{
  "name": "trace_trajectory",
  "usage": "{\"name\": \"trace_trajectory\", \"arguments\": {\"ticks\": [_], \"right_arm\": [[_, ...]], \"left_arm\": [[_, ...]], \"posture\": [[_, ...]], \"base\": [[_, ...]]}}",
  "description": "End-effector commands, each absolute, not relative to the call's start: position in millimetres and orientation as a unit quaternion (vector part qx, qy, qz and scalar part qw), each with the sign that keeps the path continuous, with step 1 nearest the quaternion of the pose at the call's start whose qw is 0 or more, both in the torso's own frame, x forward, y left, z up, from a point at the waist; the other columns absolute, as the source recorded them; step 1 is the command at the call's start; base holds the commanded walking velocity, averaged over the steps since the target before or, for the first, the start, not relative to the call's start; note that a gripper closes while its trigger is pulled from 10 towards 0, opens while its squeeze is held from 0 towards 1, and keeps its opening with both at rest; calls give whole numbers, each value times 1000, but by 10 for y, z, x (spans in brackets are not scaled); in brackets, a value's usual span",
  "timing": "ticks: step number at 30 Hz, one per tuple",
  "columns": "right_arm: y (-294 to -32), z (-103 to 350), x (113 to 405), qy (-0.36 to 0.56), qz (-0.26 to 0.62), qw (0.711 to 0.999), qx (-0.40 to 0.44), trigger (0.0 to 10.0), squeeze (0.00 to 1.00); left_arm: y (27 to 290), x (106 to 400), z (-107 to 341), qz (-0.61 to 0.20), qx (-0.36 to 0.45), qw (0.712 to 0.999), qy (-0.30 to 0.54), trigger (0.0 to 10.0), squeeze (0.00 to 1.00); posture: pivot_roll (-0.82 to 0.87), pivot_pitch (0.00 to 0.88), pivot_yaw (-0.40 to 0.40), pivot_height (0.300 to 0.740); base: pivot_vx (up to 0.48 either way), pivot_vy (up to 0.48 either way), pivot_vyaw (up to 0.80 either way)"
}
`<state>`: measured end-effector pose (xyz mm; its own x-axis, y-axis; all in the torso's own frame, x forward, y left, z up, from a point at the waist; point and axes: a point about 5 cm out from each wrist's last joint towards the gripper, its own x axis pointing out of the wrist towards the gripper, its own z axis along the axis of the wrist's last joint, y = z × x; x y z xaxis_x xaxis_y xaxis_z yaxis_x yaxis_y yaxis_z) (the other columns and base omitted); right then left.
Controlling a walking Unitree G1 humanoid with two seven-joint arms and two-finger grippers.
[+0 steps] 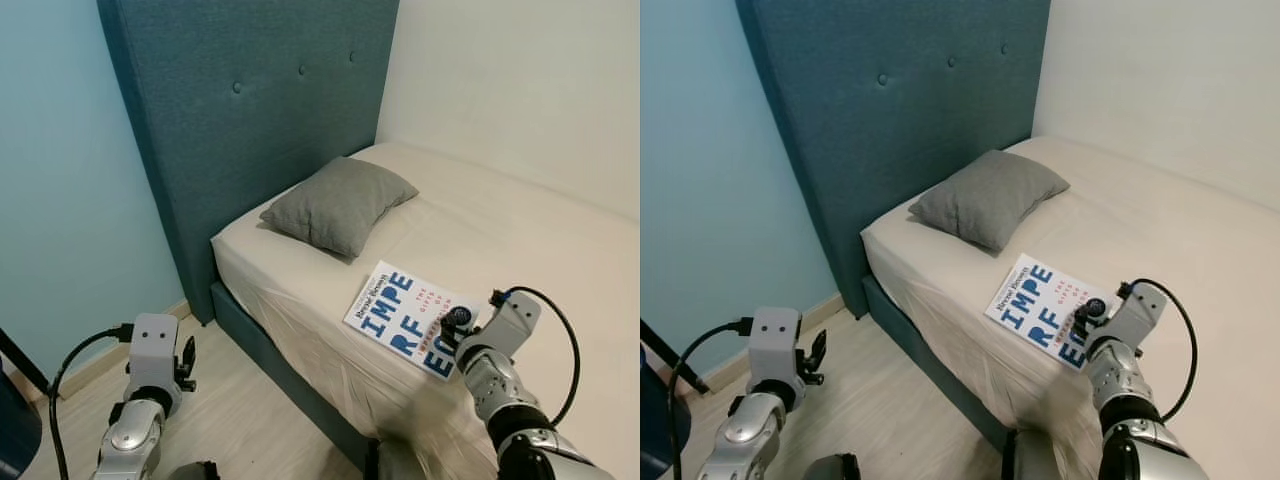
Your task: Clean up the room
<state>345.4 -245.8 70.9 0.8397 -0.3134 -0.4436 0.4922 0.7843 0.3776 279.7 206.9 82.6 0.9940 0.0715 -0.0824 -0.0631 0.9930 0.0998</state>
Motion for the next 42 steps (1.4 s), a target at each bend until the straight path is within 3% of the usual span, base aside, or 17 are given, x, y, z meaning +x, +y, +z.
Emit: {"name": "trace_trajectory", "arguments": {"ticks": [1,5,6,7,13,15,23,27,30,31,32,38,42], "right_arm": [[-2478,651,3419,203,-227,918,254,10000,969],[-2484,618,3397,215,-230,915,252,10000,941],[-2487,565,3361,231,-234,912,246,10000,765],[-2484,518,3329,245,-238,907,246,10000,749],[-2470,428,3270,269,-244,892,267,10000,714],[-2441,383,3246,284,-247,871,315,10000,678],[-2317,383,3284,277,-210,850,396,10000,663],[-2253,420,3329,252,-199,824,467,10000,659],[-2153,417,3345,257,-174,812,494,10000,224],[-2137,415,3346,258,-170,810,498,10000,224],[-2105,420,3354,257,-163,803,513,10000,0],[-1999,416,3362,264,-133,793,533,10000,0],[-1905,371,3339,289,-100,818,487,10000,0]], "left_arm": [[2083,2758,792,31,51,997,55,10000,0],[2082,2755,790,30,51,997,56,10000,0],[2076,2758,787,29,51,997,58,10000,0],[2070,2762,784,29,49,997,58,10000,0],[2061,2778,783,28,51,996,61,10000,0],[2056,2798,802,23,59,996,60,10000,0],[2062,2812,834,20,71,995,60,10000,0],[2077,2804,863,17,76,995,59,10000,0],[2077,2793,890,14,79,995,58,10000,0],[2078,2789,896,14,79,995,58,10000,0],[2076,2782,903,15,78,995,58,10000,0],[2065,2762,909,21,73,995,60,10000,0],[2051,2727,902,39,58,995,64,10000,0]], "posture": [[24,149,-70,555],[24,149,-70,555],[26,152,-69,555],[25,153,-68,555],[28,158,-62,555],[37,167,-60,555],[51,185,-53,555],[70,208,-45,555],[83,222,-40,555],[85,224,-40,555],[88,229,-39,555],[92,240,-39,555],[93,259,-46,555]], "base": [[0,0,0],[0,0,0],[0,0,0],[0,0,0],[0,0,0],[0,0,0],[0,0,0],[0,0,0],[0,0,0],[0,0,0],[0,0,0],[0,0,0],[0,0,0]]}}
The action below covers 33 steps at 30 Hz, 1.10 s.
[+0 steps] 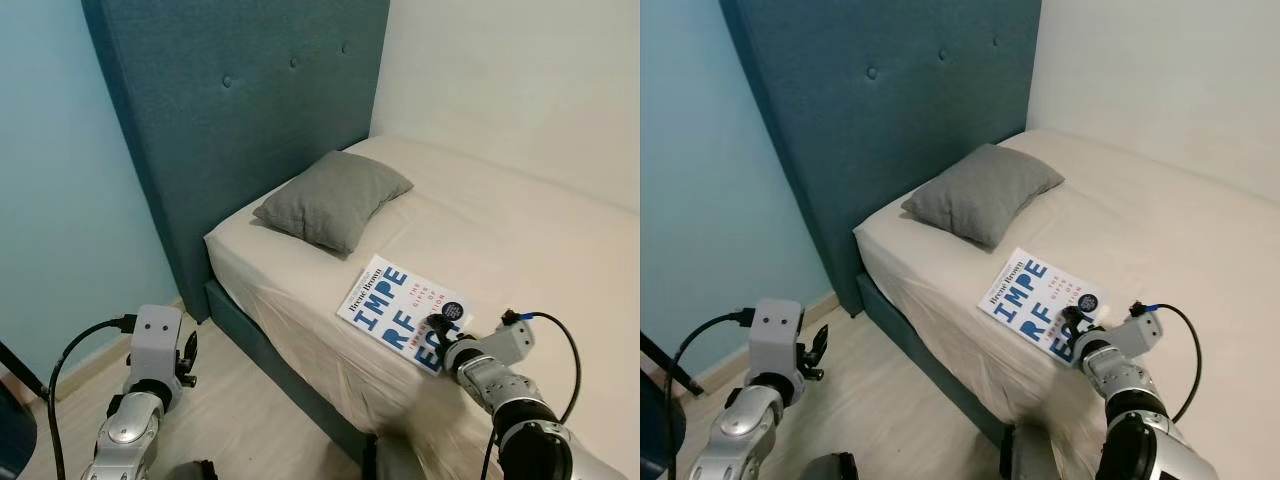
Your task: Clean up the room
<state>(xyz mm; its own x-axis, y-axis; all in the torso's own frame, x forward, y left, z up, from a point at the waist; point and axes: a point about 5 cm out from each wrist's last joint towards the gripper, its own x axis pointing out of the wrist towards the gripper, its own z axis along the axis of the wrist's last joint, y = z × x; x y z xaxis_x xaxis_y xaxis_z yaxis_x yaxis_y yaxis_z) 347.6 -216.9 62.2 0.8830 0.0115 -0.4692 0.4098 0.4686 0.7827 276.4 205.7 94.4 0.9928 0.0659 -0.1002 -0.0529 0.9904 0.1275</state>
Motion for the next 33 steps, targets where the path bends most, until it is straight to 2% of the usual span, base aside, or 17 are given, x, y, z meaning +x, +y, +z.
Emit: {"name": "trace_trajectory", "arguments": {"ticks": [1,6,11,18,24,30,31,32,33], "right_arm": [[-1913,364,3335,290,-102,823,478,10000,0],[-1997,396,3355,265,-110,843,455,10000,0],[-2114,483,3401,220,-105,876,417,10000,0],[-2114,518,3419,194,-91,868,447,10000,0],[-2036,611,3482,146,-56,843,515,10000,0],[-2036,617,3485,133,-61,834,532,10000,0],[-2035,609,3481,133,-62,833,534,4314,0],[-2033,594,3471,135,-64,832,535,0,0],[-2033,594,3471,135,-64,832,535,0,0]], "left_arm": [[2047,2722,902,42,54,996,65,10000,0],[2036,2710,905,56,39,996,62,10000,0],[2028,2682,897,68,29,995,66,10000,0],[2033,2657,894,78,32,994,70,10000,0],[2069,2605,914,88,42,993,72,10000,0],[2081,2592,909,90,43,992,74,10000,0],[2086,2588,909,91,45,992,74,10000,0],[2095,2587,909,93,46,992,75,10000,0],[2095,2587,909,93,46,992,75,10000,0]], "posture": [[93,259,-46,555],[93,267,-50,555],[98,272,-58,555],[117,281,-60,555],[139,285,-55,555],[140,283,-55,555],[142,280,-55,555],[143,279,-55,555],[143,279,-55,555]], "base": [[0,0,0],[0,0,0],[0,0,0],[0,0,0],[0,0,0],[0,0,0],[0,0,0],[0,0,0],[0,0,0]]}}
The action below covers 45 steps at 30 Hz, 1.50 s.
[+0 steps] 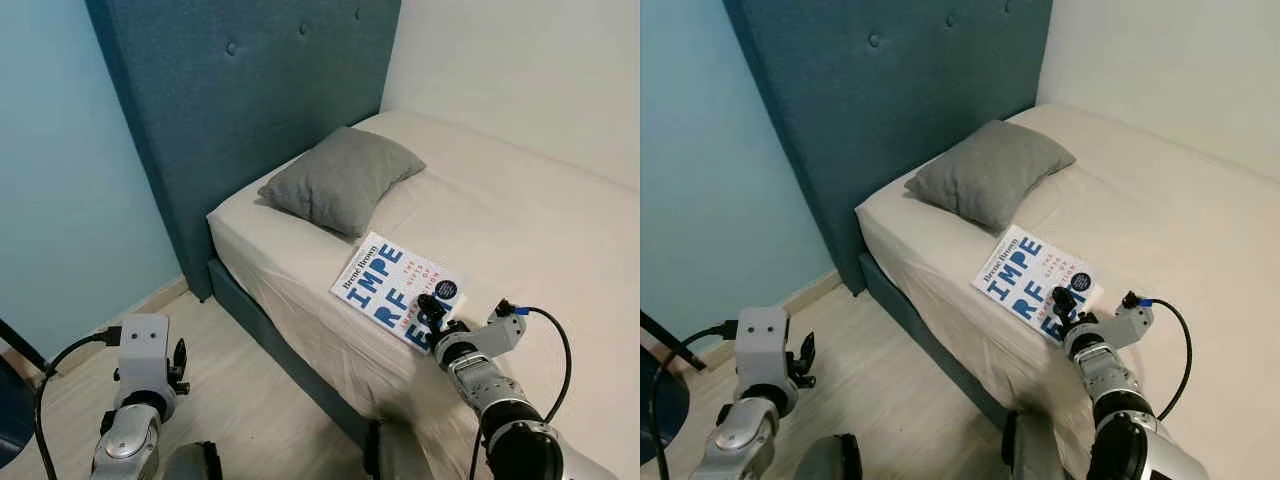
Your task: Clean up the room
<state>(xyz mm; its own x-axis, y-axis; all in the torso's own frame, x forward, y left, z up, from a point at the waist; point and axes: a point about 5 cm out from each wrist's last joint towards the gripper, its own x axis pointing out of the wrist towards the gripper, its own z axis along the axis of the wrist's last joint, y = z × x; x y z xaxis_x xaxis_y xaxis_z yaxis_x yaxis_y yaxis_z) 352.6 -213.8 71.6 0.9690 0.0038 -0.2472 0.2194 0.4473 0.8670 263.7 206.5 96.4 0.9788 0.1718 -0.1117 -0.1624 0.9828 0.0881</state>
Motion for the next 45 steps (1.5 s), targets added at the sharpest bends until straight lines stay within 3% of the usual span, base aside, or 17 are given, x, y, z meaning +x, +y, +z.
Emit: {"name": "trace_trajectory", "arguments": {"ticks": [1,21,28,35,41,42,43,44,45], "right_arm": [[-2032,583,3463,136,-64,832,534,0,0],[-2117,722,3535,99,-59,837,534,0,0],[-1969,1207,3752,-5,79,821,566,0,0],[-1854,1405,3764,-46,161,810,561,0,0],[-1725,1431,3694,-40,211,825,523,0,0],[-1700,1422,3682,-35,217,832,510,1961,0],[-1700,1422,3682,-35,217,832,510,1961,0],[-1660,1379,3656,-24,216,845,489,8431,0],[-1660,1379,3656,-24,216,845,489,8431,0]], "left_arm": [[2102,2588,910,94,46,992,75,10000,0],[2131,2675,937,104,52,991,70,10000,0],[2210,2783,1038,130,45,990,38,10000,0],[2170,2817,1061,129,36,991,29,10000,0],[2093,2837,1057,120,27,992,27,10000,0],[2085,2841,1055,117,26,992,26,10000,0],[2085,2841,1055,117,26,992,26,10000,0],[2068,2838,1048,111,25,993,27,10000,0],[2068,2838,1048,111,25,993,27,10000,0]], "posture": [[143,278,-54,555],[110,223,-57,555],[74,169,-58,555],[51,144,-53,555],[41,126,-52,555],[37,122,-52,555],[37,122,-52,555],[29,118,-53,555],[29,118,-53,555]], "base": [[0,0,0],[0,0,0],[0,0,0],[0,0,0],[0,0,0],[0,0,0],[0,0,0],[0,0,0],[0,0,0]]}}
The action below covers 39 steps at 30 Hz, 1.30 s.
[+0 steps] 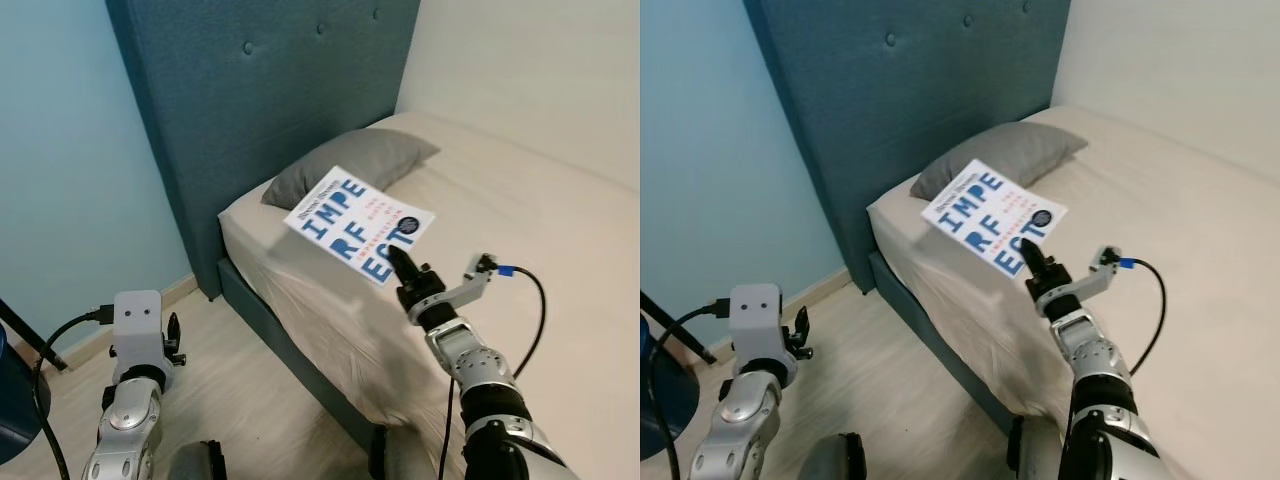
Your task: Clean up the room
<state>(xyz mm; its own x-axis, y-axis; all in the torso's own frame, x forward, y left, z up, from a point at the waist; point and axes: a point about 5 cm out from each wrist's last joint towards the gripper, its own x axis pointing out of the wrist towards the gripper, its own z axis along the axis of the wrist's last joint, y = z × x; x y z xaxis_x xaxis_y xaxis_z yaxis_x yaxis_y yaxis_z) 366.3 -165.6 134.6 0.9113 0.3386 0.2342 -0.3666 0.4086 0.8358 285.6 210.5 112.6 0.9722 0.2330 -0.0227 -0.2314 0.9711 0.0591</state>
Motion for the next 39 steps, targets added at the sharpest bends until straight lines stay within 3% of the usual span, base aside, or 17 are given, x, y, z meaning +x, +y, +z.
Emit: {"name": "trace_trajectory", "arguments": {"ticks": [1,11,12,14,15,23,39], "right_arm": [[-1624,1296,3613,-10,209,853,478,10000,0],[-1672,965,3473,41,138,872,469,9804,0],[-1736,907,3465,58,109,875,468,5529,0],[-1815,885,3456,63,91,876,469,5647,0],[-1839,892,3452,60,89,878,466,10000,0],[-1861,970,3407,23,95,888,449,10000,0],[-1582,1030,3386,32,154,910,384,10000,0]], "left_arm": [[2055,2828,1035,106,24,994,30,10000,0],[2020,2804,986,104,20,994,36,10000,0],[2010,2809,974,103,19,994,39,10000,0],[1996,2816,960,99,21,994,43,10000,0],[1990,2820,955,96,19,994,44,10000,0],[2038,2841,989,103,33,994,30,10000,0],[1999,2844,1037,84,31,996,5,10000,0]], "posture": [[28,116,-54,555],[28,117,-50,555],[27,117,-49,555],[23,116,-51,555],[23,114,-53,555],[19,104,-54,555],[16,83,-64,565]], "base": [[0,0,0],[0,0,0],[0,0,0],[0,0,0],[0,0,0],[0,0,0],[0,0,0]]}}
